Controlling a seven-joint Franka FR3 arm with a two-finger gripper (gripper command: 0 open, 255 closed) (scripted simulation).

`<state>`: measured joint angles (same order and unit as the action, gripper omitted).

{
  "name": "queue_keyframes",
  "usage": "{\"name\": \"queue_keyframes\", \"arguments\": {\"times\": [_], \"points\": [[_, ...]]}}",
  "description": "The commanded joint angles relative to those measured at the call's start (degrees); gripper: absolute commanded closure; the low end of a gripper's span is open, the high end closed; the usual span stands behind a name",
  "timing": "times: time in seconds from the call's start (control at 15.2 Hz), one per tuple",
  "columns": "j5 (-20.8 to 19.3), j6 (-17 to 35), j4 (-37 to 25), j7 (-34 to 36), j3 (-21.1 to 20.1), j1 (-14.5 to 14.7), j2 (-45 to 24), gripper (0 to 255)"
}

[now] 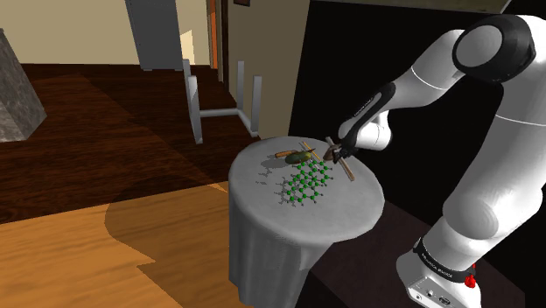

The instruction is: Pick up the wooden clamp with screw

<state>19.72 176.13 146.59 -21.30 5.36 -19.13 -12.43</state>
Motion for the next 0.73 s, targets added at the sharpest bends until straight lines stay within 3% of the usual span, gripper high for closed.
{"name": "queue_keyframes", "arguments": {"times": [0.0, 0.33, 0.66], "points": [[-1.91, -1.44, 0.43, 1.77, 2.22, 1.96, 1.82, 255], [-7.84, -5.3, 0.95, 6.57, 6.5, 5.06, 6.21, 255], [-13.42, -9.34, 0.98, 10.89, 8.5, 6.03, 10.44, 255]]}}
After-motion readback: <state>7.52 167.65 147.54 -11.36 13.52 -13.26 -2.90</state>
